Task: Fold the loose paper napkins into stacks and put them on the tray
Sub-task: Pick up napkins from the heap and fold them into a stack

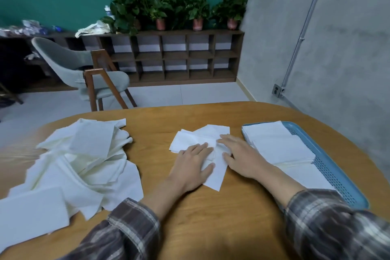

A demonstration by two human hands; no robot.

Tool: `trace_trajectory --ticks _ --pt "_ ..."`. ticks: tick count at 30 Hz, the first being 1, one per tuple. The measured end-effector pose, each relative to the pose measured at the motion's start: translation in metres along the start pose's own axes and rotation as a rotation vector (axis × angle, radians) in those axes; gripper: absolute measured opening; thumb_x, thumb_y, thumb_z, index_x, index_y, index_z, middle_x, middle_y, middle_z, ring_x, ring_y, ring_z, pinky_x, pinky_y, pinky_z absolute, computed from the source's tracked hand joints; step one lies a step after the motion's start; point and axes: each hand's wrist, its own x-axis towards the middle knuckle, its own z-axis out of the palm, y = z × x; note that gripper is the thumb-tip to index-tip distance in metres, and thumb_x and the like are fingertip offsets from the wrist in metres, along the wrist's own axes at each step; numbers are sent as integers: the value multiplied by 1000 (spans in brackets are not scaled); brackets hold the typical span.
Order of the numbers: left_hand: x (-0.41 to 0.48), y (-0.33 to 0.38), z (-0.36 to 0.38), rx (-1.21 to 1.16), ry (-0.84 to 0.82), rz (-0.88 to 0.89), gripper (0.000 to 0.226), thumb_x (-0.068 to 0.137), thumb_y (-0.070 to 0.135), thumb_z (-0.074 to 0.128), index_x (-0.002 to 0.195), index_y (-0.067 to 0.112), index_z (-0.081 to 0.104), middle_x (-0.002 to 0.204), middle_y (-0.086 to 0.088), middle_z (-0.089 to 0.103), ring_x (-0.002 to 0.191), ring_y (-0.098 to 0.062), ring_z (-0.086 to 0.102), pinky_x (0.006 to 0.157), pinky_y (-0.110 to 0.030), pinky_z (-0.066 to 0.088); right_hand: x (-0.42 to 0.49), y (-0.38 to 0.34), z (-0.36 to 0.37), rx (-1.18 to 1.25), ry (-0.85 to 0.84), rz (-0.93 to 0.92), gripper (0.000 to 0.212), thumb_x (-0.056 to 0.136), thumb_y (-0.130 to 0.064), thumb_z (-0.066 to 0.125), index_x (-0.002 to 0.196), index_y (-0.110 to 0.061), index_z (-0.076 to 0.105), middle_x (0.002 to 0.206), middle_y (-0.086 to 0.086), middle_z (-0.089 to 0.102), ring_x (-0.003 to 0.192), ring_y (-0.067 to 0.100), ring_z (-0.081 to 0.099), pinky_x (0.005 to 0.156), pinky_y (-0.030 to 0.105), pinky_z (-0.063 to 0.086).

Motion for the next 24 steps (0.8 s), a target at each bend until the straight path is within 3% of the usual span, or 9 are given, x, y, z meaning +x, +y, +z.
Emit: trace_trajectory --ticks 5,9,12,14,17,21,24 --pt "-39 -8 5 -79 119 -32 57 102 57 43 149 26 47 160 12 46 143 -13 39 107 -35 33 9 -21 34 143 107 -46 42 108 -9 47 148 -16 59 158 -3 51 149 14 41 122 25 29" --pt "-63 -2 1 -135 137 -18 63 98 61 31 143 22 53 154 11 53 140 -12 41 107 -34 35 -2 -35 55 302 221 -73 29 106 -8 56 130 -11 72 132 -2 70 124 8 61 108 25 45" --pt "-89 5 -3 -179 189 -10 54 100 55 31 130 21 60 141 11 62 128 -14 50 100 -34 41 -10 -44 60 406 269 -75 21 103 -17 66 121 -17 76 118 -12 73 110 0 64 97 18 48" --pt "-106 8 -3 -191 231 12 44 103 49 35 122 20 63 126 10 66 114 -14 53 95 -33 45 -17 -51 64 448 245 -86 20 100 -21 72 119 -22 77 113 -20 71 106 3 64 92 14 45" --pt "-122 2 -5 -225 276 70 31 104 40 44 113 19 65 117 9 67 105 -13 54 89 -32 48 -25 -58 69 427 210 -124 18 97 -22 77 114 -25 80 106 -16 70 98 10 60 84 14 42" --pt "-113 -34 -15 -226 411 72 23 98 31 53 110 20 69 113 10 67 105 -14 58 89 -33 47 -27 -60 71 437 225 -135 18 93 -21 81 111 -25 81 106 -13 72 97 13 64 84 24 49" --pt "-94 -61 -21 -150 341 -14 35 94 47 55 119 27 71 113 14 67 108 -13 59 86 -36 41 -28 -64 71 475 245 -121 17 91 -20 82 107 -24 82 112 -16 74 110 8 67 91 28 53"
